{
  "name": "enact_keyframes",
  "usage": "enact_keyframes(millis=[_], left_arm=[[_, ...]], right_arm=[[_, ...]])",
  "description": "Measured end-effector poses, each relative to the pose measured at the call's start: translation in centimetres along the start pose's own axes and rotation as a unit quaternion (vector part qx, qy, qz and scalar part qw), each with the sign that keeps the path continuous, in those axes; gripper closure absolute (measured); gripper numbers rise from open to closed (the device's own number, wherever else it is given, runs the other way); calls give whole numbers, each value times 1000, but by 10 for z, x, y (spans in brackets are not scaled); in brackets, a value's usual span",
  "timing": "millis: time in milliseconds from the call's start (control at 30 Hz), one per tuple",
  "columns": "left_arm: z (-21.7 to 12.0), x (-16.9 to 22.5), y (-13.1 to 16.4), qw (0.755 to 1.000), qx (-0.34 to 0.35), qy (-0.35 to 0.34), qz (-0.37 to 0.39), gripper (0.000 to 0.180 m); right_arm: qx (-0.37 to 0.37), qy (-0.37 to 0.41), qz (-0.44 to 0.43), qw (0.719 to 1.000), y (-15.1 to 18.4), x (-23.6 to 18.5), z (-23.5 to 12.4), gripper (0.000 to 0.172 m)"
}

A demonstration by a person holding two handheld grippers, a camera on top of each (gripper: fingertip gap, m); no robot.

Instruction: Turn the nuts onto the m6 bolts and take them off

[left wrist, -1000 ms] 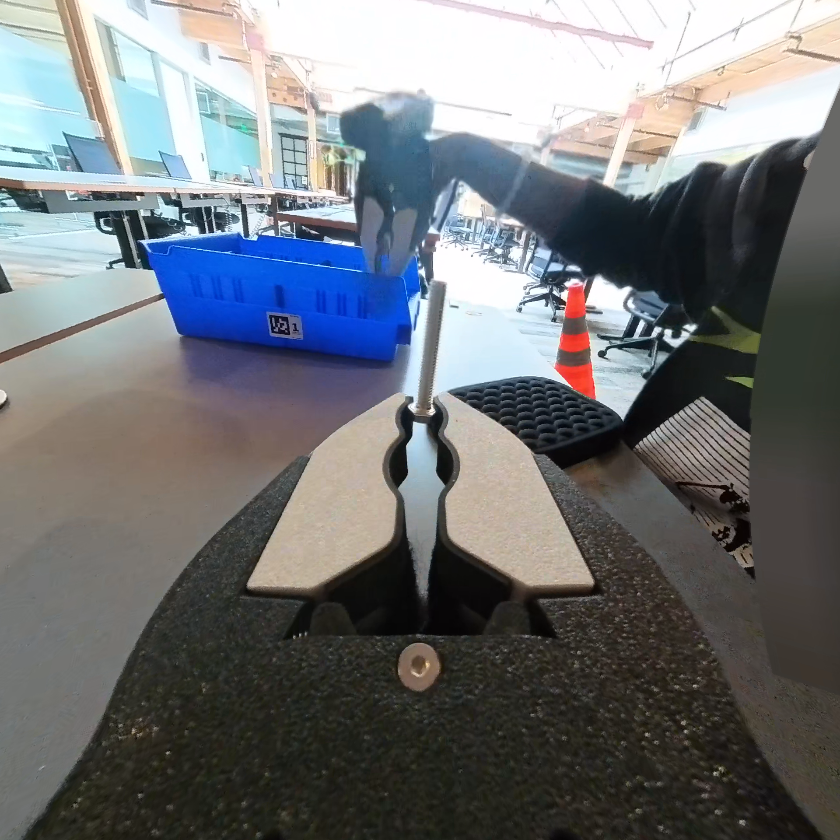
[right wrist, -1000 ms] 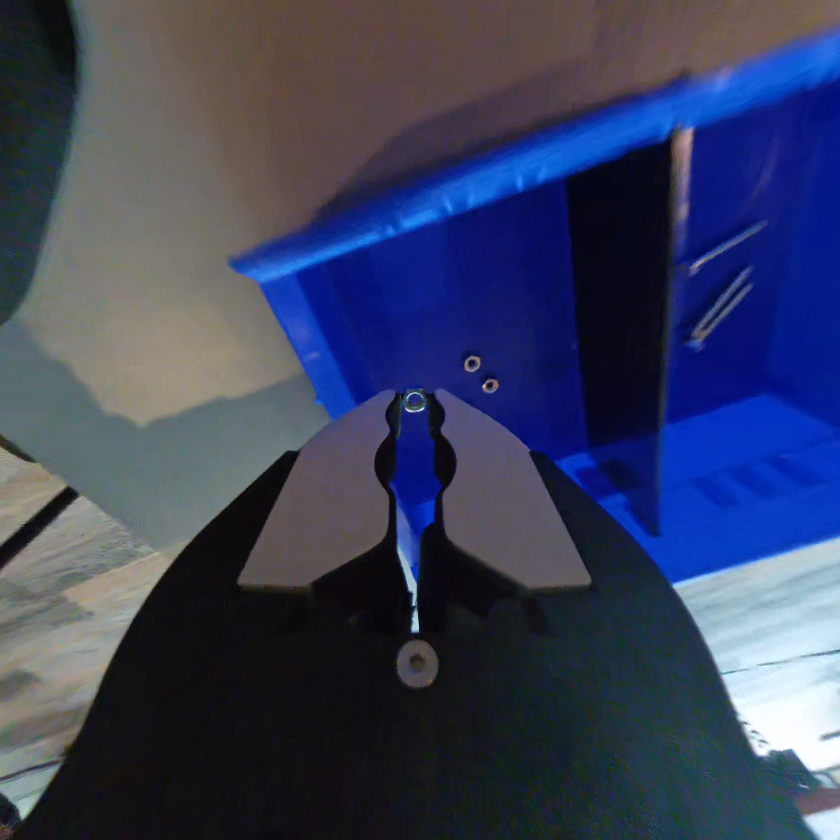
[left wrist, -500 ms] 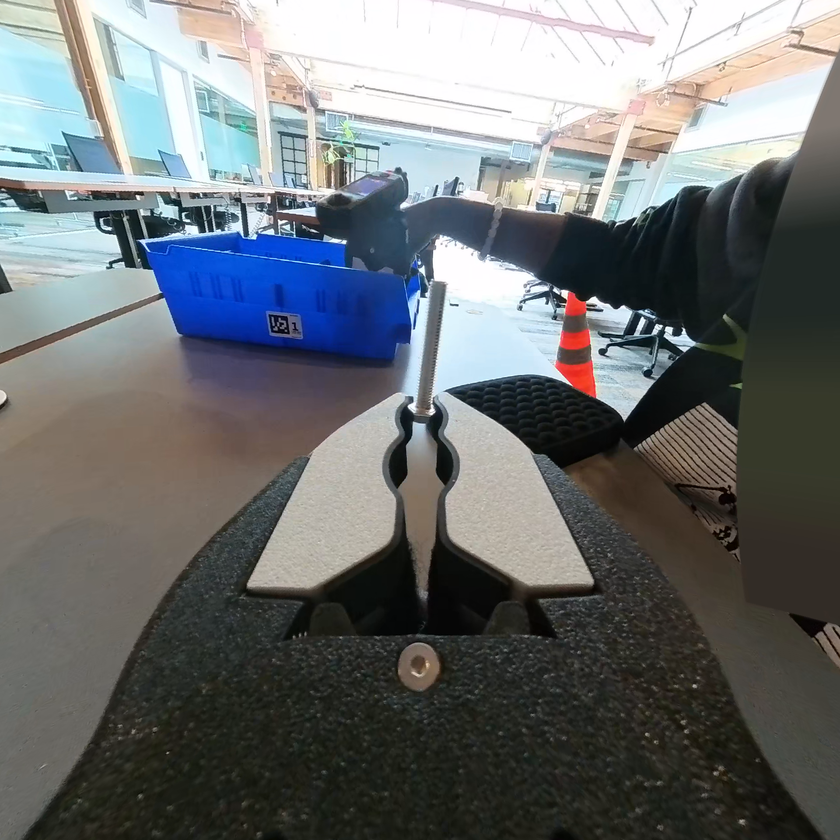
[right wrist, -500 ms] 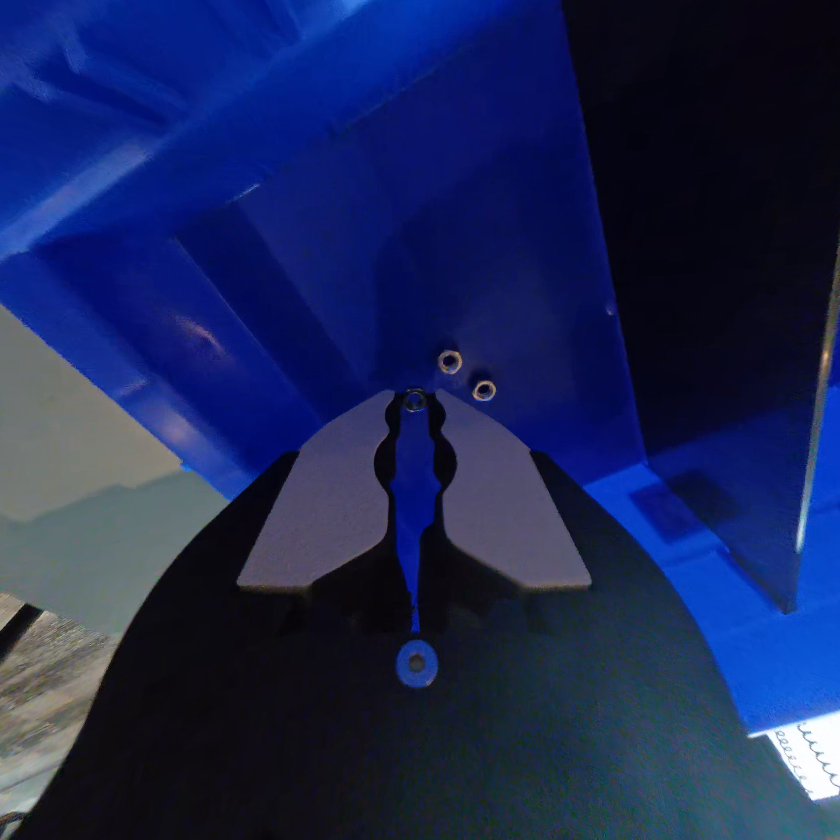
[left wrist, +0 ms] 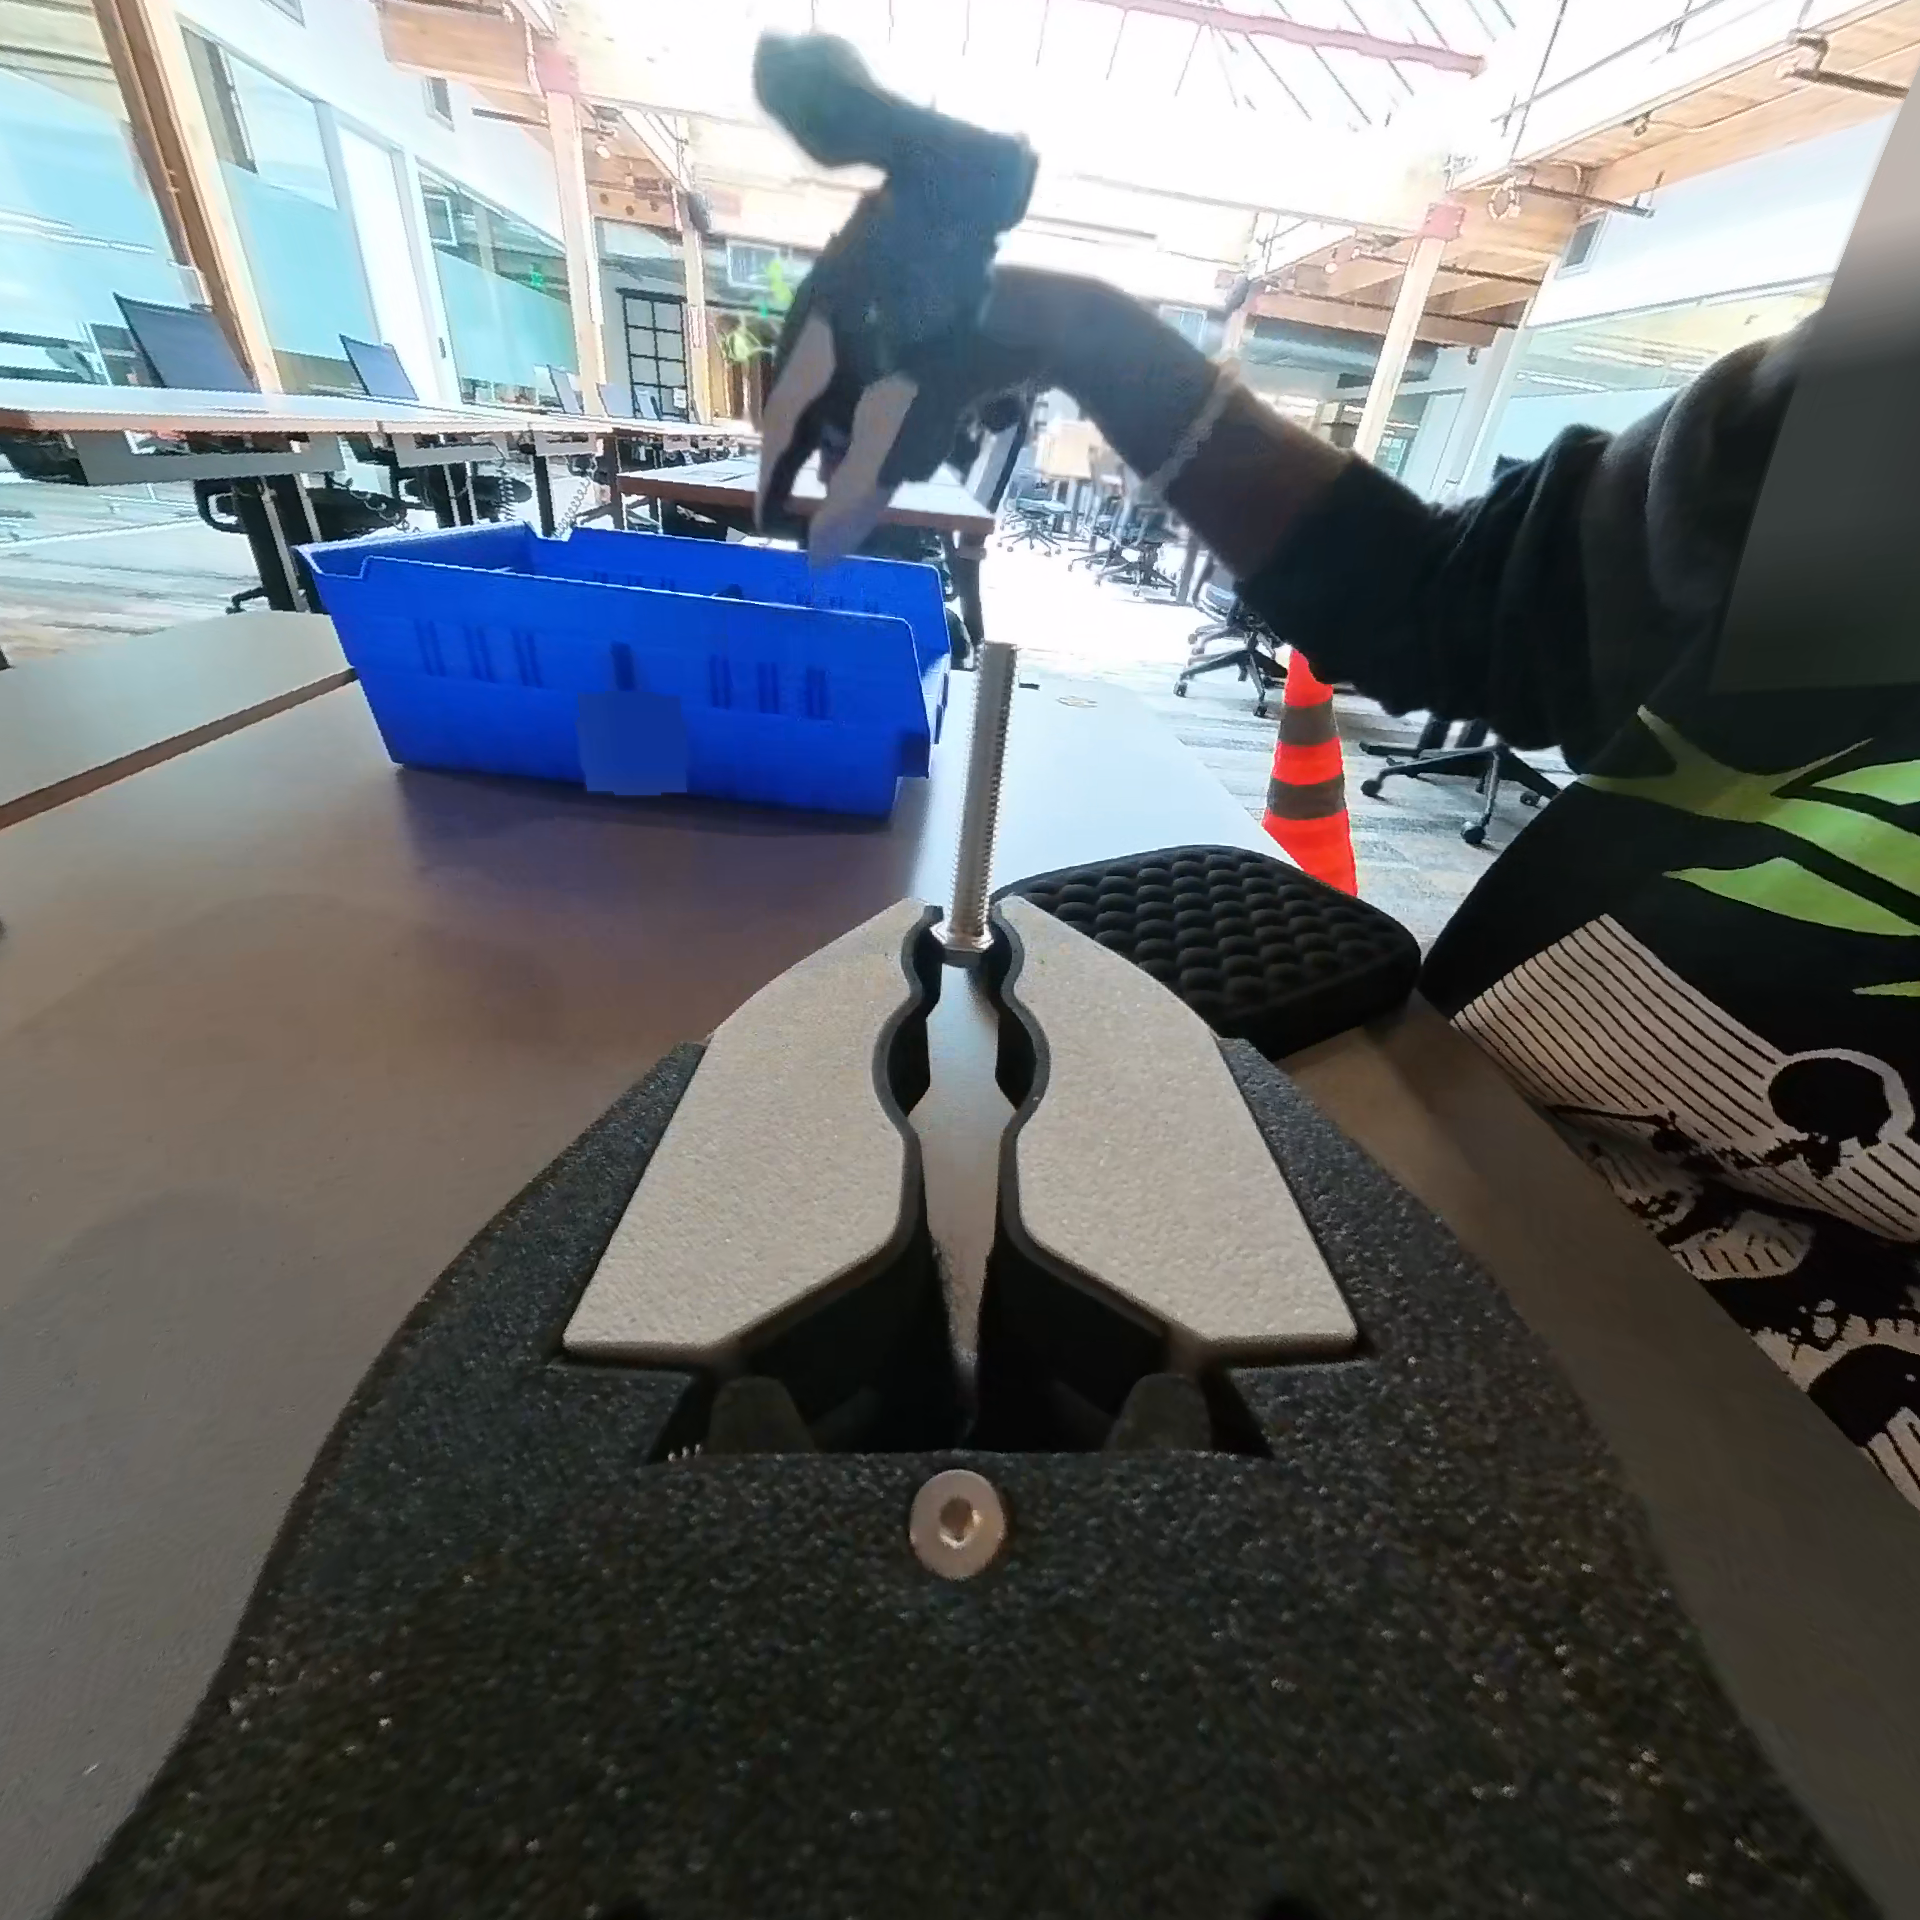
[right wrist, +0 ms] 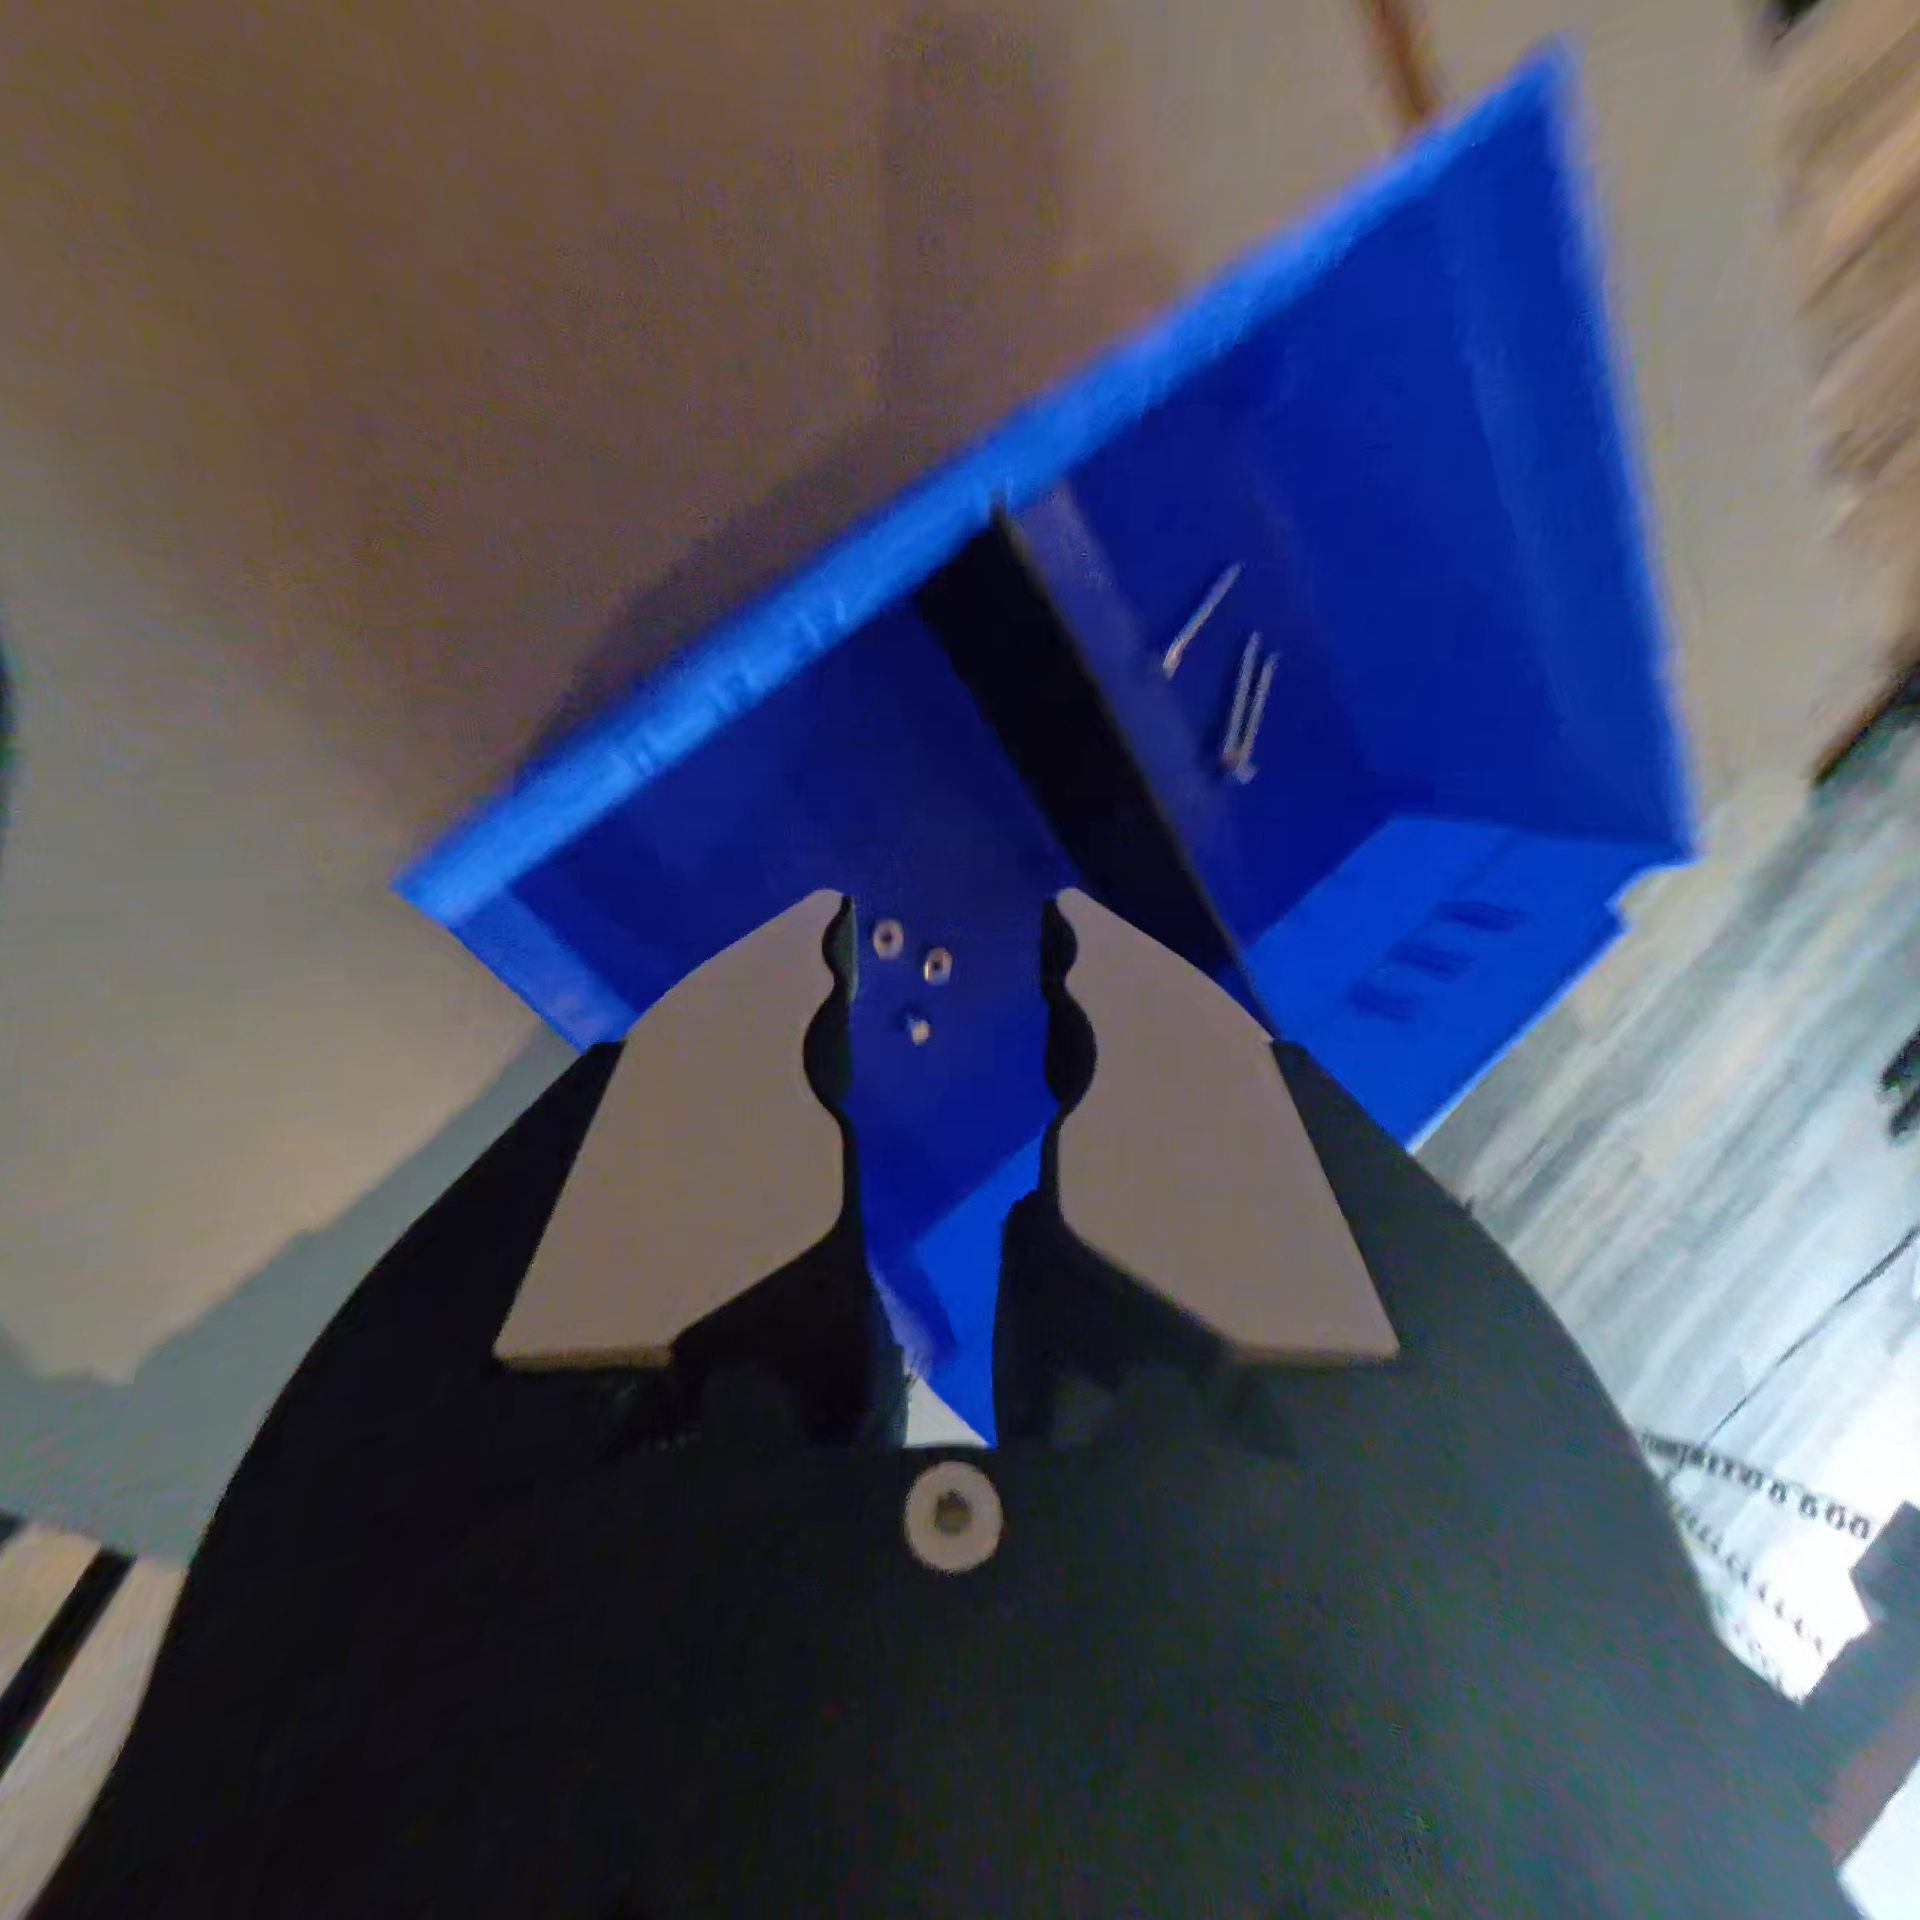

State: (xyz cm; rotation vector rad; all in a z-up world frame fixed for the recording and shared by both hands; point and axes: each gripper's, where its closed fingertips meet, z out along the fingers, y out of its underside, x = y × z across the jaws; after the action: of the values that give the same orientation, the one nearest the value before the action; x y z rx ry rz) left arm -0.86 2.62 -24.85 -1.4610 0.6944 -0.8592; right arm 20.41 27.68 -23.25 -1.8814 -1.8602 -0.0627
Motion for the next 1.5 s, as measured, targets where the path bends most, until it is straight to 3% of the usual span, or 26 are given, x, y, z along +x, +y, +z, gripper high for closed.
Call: enact_keyframes(millis=[133, 300, 500, 633, 767, 867, 1000, 1233, 1400, 1500], left_arm=[[0, 1, 0, 1000, 1, 2, 2, 173], [-1, 0, -1, 1000, 2, 0, 2, 173], [-1, 1, -1, 1000, 4, 3, 2, 173], [-2, 1, -1, 1000, 6, 3, 2, 173], [-2, -1, -2, 1000, 9, 1, -5, 173], [-3, -2, -3, 1000, 13, -3, -4, 173], [-2, -1, -2, 1000, 8, 0, -3, 173], [-2, -1, -2, 1000, 11, -1, -4, 173], [-2, -1, -2, 1000, 11, -1, -4, 173], [-2, 0, -2, 1000, 10, 2, -4, 173]], right_arm=[[155, 32, -21, 987, -83, -32, -46, 139], [340, -78, -77, 934, -180, -130, -75, 141], [428, -192, -124, 875, -244, -208, -70, 129], [463, -292, -100, 831, -253, -234, -58, 120], [519, -315, -61, 792, -265, -231, -56, 120], [532, -322, -57, 781, -267, -233, -50, 119], [572, -329, -56, 749, -268, -238, -58, 129], [549, -319, -94, 767, -263, -249, -43, 140], [549, -341, -115, 755, -259, -259, -44, 164], [552, -323, -131, 757, -258, -261, -45, 167]])
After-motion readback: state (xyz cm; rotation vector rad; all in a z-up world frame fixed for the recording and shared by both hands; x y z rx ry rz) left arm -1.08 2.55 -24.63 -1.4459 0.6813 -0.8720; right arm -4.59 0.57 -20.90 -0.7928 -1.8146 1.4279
